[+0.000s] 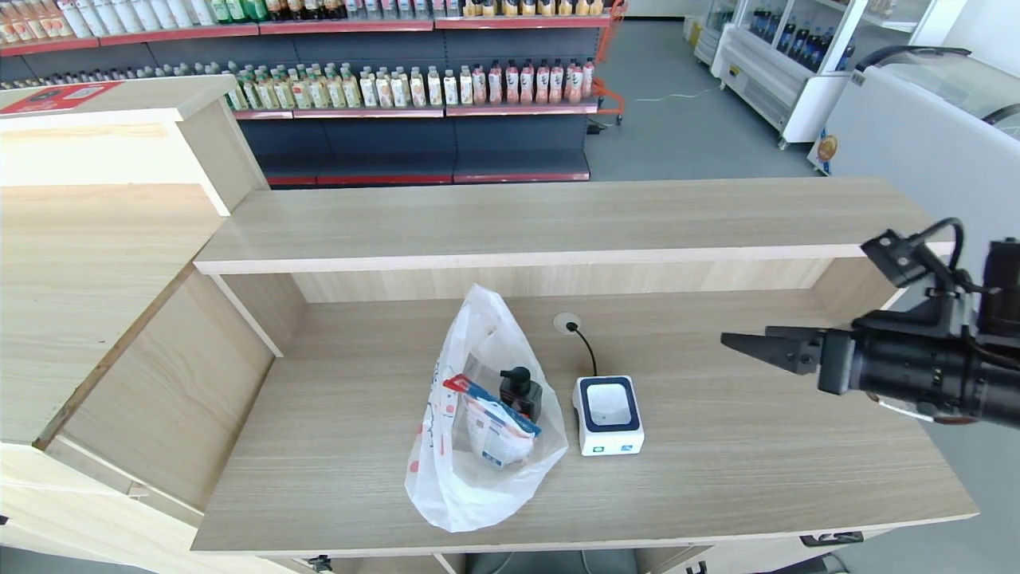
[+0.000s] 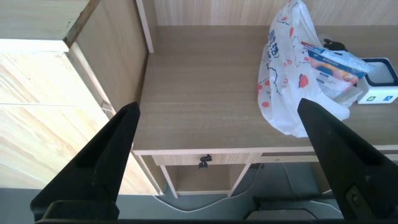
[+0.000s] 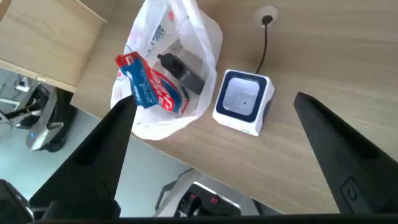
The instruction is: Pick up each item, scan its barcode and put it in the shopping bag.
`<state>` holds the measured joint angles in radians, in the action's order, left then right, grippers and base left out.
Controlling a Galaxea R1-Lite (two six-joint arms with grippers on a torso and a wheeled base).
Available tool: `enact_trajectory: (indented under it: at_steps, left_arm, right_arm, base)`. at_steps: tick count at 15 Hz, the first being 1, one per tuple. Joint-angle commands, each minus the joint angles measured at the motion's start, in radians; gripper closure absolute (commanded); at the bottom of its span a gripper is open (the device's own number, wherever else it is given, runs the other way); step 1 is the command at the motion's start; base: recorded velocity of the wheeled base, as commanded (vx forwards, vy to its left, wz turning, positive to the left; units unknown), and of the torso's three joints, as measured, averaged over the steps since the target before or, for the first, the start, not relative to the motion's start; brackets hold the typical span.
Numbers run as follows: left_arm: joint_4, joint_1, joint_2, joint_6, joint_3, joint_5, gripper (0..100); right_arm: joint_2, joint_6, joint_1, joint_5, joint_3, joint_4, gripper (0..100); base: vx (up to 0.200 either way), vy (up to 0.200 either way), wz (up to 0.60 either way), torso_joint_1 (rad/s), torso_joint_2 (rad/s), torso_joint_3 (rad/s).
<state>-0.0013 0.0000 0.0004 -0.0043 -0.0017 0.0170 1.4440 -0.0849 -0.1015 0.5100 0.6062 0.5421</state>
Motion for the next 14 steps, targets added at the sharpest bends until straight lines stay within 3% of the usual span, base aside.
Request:
enact_trajectory:
  at_steps: [1, 4, 5, 6, 10, 14]
  left_arm:
    - [0.000, 0.000, 0.000, 0.000, 0.000, 0.001, 0]
    - [0.000, 0.000, 0.000, 0.000, 0.000, 0.000, 0]
    - [0.000, 0.000, 0.000, 0.000, 0.000, 0.000, 0]
    - [0.000, 0.000, 0.000, 0.000, 0.000, 0.000, 0]
    - [0.000, 0.000, 0.000, 0.000, 0.000, 0.000, 0]
    - [0.000, 0.000, 0.000, 0.000, 0.000, 0.000, 0]
  right_arm:
    - [-0.585, -0.004, 0.169, -0.169, -0.424, -0.140, 0]
    - [-0.942, 0.050, 0.135, -0.395, -0.606, -0.245, 0]
    - [-0.996, 0.050, 0.134, -0.413, -0.606, -0.275, 0]
    - [-1.180, 0.048, 0.120, -0.447, -0.606, -0.465, 0]
    - [-1.441, 0.140, 0.106, -0.458, -0.606, -0.502, 0]
    - [-1.444, 0.094, 0.106, -0.521, -0.606, -0.528, 0]
  base:
    - [0.000, 0.000, 0.00, 0.000, 0.00, 0.000]
    - [0.000, 0.000, 0.00, 0.000, 0.00, 0.000]
    - [0.000, 0.000, 0.00, 0.000, 0.00, 0.000]
    - [0.000, 0.000, 0.00, 0.000, 0.00, 0.000]
    - [0.000, 0.000, 0.00, 0.000, 0.00, 0.000]
    - [0.000, 0.000, 0.00, 0.000, 0.00, 0.000]
